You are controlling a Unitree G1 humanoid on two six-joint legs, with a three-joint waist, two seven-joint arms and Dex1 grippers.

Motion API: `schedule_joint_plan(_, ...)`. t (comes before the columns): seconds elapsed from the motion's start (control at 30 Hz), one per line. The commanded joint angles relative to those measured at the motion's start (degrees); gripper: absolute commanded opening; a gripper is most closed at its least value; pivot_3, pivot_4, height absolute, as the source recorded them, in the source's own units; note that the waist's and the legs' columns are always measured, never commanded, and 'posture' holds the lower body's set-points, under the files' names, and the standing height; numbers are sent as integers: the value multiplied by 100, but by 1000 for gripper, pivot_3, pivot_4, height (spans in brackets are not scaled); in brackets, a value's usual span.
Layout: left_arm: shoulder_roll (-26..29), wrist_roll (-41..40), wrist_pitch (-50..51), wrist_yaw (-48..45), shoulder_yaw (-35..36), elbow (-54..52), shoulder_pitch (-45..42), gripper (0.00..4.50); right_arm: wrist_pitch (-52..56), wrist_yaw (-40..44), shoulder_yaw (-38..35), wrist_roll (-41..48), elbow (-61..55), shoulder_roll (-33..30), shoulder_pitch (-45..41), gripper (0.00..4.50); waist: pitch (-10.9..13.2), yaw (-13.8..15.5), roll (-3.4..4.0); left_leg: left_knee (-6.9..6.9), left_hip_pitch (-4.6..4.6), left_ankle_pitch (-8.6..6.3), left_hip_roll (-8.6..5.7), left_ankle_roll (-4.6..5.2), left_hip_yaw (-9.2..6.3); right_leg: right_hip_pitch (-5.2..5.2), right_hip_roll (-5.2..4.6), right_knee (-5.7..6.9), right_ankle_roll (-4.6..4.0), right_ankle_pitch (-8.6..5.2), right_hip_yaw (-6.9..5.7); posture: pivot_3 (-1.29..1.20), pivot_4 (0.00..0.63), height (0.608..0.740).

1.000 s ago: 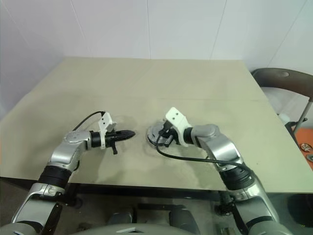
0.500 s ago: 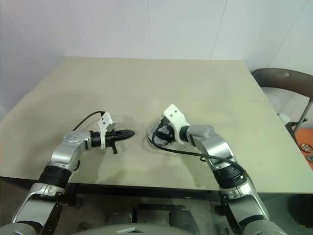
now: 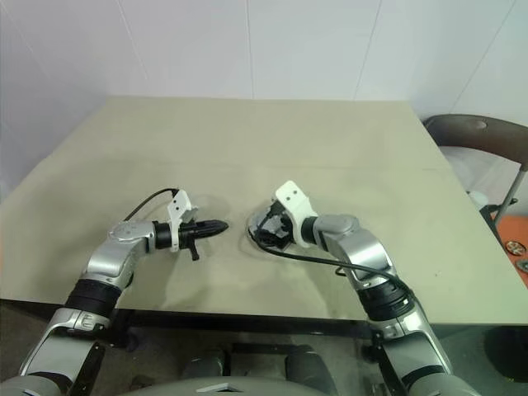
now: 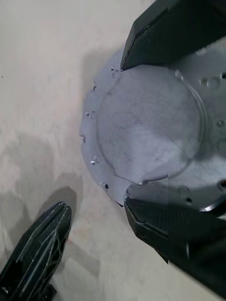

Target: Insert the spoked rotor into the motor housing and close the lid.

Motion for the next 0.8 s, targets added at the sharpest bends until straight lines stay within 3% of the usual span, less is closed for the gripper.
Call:
schedule_joint_plan(0.03,41,25,-47,22,19,-122,-139,223,-76,20,7,18,-33,43,-100,3279,0,-1,0,0,0,0,0,0,0,0,0,0,0,0,0,0,0,740)
schedule_joint_plan(0.5,36,96,-97,45,-11,-34,-144,223,-166,874,-741,900,-391,-410,-245,3233,1,4,1,-2,-6,0,0,0,0,-3,0,-1,1,0,0,0,0,740)
schedule_joint_plan(0.8,25,127,-89,45,19,-50,-131,223,-365,870,-112,390,-231,-834,-153,3233,1,-4,1,-4,-7,0,0,0,0,-8,0,-2,1,0,0,0,0,740)
